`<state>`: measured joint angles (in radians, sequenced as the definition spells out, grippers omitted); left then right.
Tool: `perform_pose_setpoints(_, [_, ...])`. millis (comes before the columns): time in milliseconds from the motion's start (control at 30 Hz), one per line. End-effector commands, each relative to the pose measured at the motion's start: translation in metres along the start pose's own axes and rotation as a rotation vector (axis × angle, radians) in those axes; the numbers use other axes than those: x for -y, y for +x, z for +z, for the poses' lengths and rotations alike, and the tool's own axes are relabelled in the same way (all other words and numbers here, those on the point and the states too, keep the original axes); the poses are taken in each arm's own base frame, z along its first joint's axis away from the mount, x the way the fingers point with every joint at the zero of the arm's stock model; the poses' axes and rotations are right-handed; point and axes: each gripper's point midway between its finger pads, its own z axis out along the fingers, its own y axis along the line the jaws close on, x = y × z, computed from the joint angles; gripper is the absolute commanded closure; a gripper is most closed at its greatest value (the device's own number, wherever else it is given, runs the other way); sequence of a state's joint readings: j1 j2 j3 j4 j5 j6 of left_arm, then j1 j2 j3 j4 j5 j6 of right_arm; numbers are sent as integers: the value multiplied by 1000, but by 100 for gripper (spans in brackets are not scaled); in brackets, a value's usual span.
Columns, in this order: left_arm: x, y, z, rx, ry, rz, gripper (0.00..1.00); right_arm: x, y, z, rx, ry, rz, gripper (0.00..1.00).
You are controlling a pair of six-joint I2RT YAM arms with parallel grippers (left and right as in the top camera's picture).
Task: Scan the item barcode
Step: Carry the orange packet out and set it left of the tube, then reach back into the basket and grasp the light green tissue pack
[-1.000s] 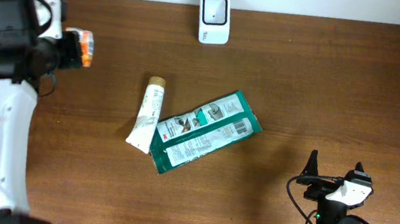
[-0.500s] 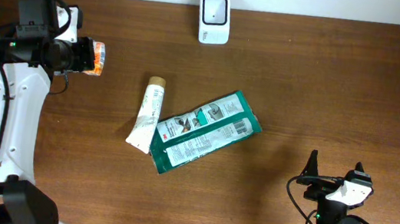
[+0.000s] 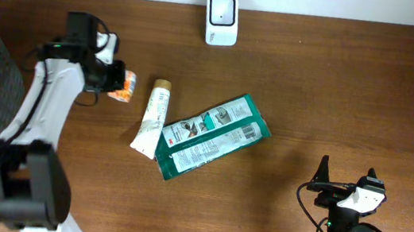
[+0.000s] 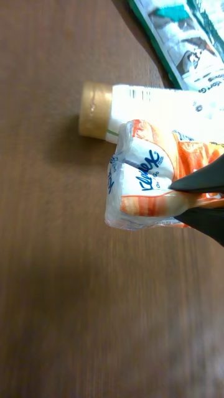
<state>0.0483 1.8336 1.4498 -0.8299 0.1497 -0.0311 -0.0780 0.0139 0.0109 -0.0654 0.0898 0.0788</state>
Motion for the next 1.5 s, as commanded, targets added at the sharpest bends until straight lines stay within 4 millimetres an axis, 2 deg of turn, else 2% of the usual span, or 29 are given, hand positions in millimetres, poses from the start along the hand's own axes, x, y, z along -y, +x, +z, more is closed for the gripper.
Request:
perform_pose_setpoints(0, [3,20,38,-106,13,-38,99,5,2,0,-2,23,4,2])
perform_pose_setpoints(67, [2,25,48,-134,13,-52,96,5,2,0,-2,23,4,2])
perform_pose_setpoints(133, [1,31,57,-162,16,-56,85,5,2,0,-2,23,4,2])
perform_pose_setpoints(233, [0,38,67,-192,14,-60,54,5,2,0,-2,23,4,2])
perform_pose_setpoints(300, [-1,39,70,-199,15,-62,41,5,2,0,-2,23,4,2])
perform_pose_setpoints(433, [0,37,69,-194,17,-62,38,5,2,0,-2,23,4,2])
perform_pose_setpoints(500, [4,29,62,-171,43,-62,39,5,2,0,-2,23,4,2])
perform_pose_setpoints(567, [10,12,44,-123,64,-57,39,5,2,0,-2,23,4,2])
perform_pose_setpoints(633, [16,-13,12,-47,70,-39,39,5,2,0,-2,23,4,2])
perform_pose_setpoints(767, [30,-64,-84,163,72,42,37,5,2,0,-2,23,4,2])
perform_pose_setpoints(833, [24,-79,-128,251,28,42,34,5,2,0,-2,23,4,2])
perform_pose_setpoints(900, [5,-87,-168,324,-53,21,32,5,2,0,-2,23,4,2])
perform_pose_setpoints(967, [-16,-90,-197,374,-117,1,31,5,2,0,-2,23,4,2])
perform_pose_setpoints(1033, [-49,-88,-232,435,-179,-65,30,5,2,0,-2,23,4,2])
perform_pose_setpoints(1100, [-83,-83,-256,480,-236,-127,30,5,2,0,-2,23,4,2])
perform_pose_setpoints(1133, [-98,-80,-263,491,-264,-153,30,5,2,0,-2,23,4,2])
perform_pose_setpoints(1167, [-124,-73,-271,497,-307,-202,32,5,2,0,-2,23,4,2])
perform_pose_setpoints(1200, [-135,-69,-274,497,-326,-226,33,5,2,0,-2,23,4,2])
perform_pose_setpoints(1233, [-155,-61,-279,495,-354,-270,34,5,2,0,-2,23,4,2])
perform_pose_setpoints(1467, [-240,-22,-295,470,-494,-454,31,5,2,0,-2,23,4,2])
